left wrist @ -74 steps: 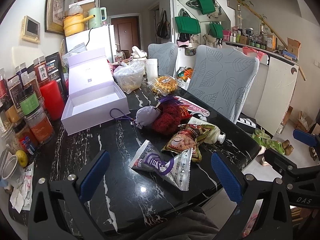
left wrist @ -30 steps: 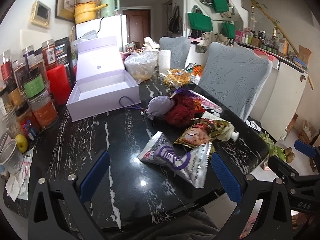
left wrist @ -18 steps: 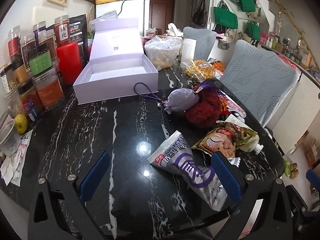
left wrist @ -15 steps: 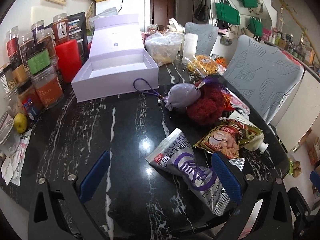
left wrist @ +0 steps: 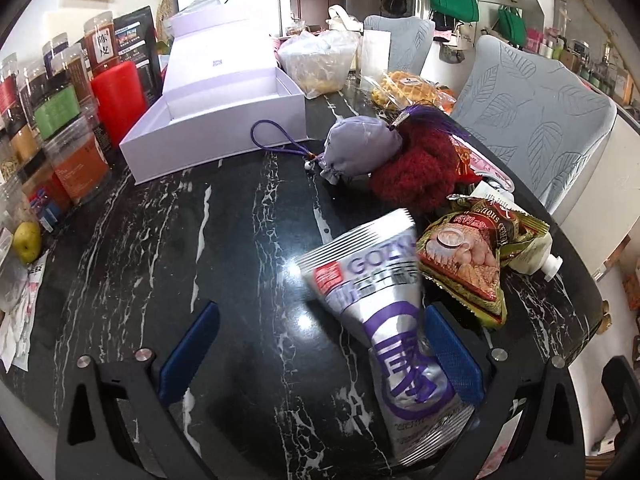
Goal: Organize soft objects
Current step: 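Grasp the silver purple-printed snack packet with the left tool while the right tool reaches toward the white bottle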
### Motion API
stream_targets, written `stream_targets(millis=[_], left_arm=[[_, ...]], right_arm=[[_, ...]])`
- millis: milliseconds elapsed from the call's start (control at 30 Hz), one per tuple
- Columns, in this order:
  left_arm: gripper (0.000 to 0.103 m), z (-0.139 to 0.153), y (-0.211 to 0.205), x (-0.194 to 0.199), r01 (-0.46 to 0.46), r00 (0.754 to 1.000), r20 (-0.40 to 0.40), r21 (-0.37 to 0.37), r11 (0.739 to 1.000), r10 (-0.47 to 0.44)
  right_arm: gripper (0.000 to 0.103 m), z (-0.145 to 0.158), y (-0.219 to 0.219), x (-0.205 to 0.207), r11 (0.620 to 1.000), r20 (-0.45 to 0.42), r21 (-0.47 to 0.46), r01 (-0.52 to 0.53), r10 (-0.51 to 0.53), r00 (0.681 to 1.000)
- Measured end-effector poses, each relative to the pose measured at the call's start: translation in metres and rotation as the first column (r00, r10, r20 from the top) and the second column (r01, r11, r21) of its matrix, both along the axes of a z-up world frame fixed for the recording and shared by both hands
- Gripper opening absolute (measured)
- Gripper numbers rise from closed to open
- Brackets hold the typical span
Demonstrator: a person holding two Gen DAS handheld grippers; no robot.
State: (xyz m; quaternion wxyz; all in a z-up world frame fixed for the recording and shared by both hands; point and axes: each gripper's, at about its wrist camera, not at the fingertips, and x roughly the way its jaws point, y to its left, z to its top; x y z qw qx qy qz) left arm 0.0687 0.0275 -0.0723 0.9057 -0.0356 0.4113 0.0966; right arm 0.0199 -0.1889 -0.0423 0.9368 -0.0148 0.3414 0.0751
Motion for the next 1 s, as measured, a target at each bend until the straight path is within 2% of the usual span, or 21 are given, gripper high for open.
stream_targets(millis=[267, 467, 500, 567, 733, 800, 933, 1000], left_arm=[[0.103, -0.008, 0.002, 0.005, 0.051, 0.998, -0.032, -0.066, 0.997, -0.053], [0.101, -0.013, -0.005, 0.002, 0.1, 0.994, -0.042, -0.111, 0.989, -0.105], [0.094, -0.013, -0.007, 0.002, 0.109, 0.993, -0.04, -0.102, 0.989, -0.113], [0.086, -0.014, -0.012, 0.004, 0.124, 0.991, -0.047, -0.069, 0.99, -0.128], [0.061, -0.016, -0.016, 0.006, 0.153, 0.987, -0.034, -0.049, 0.987, -0.155], [0.048, -0.014, -0.015, 0.006, 0.164, 0.986, -0.026, -0.052, 0.985, -0.166], [0.046, -0.012, -0.014, 0.003, 0.171, 0.985, -0.007, -0.058, 0.983, -0.172], [0.046, -0.012, -0.012, 0.003, 0.175, 0.985, -0.001, -0.068, 0.982, -0.175]], right_arm=[[0.103, -0.007, 0.009, 0.023, 0.998, 0.031, -0.041, -0.046, 0.047, 0.998], [0.103, -0.022, 0.013, 0.049, 0.995, 0.006, -0.058, -0.081, 0.081, 0.997], [0.103, -0.024, 0.013, 0.052, 0.994, 0.007, -0.056, -0.089, 0.089, 0.996], [0.103, -0.028, 0.012, 0.058, 0.993, 0.003, -0.049, -0.107, 0.108, 0.994], [0.102, -0.033, 0.013, 0.074, 0.985, 0.006, -0.022, -0.171, 0.171, 0.985], [0.098, -0.035, 0.015, 0.082, 0.982, -0.004, -0.028, -0.186, 0.186, 0.983], [0.082, -0.038, 0.02, 0.093, 0.975, -0.019, -0.028, -0.222, 0.221, 0.975], [0.081, -0.039, 0.023, 0.097, 0.97, -0.018, -0.019, -0.243, 0.242, 0.97]])
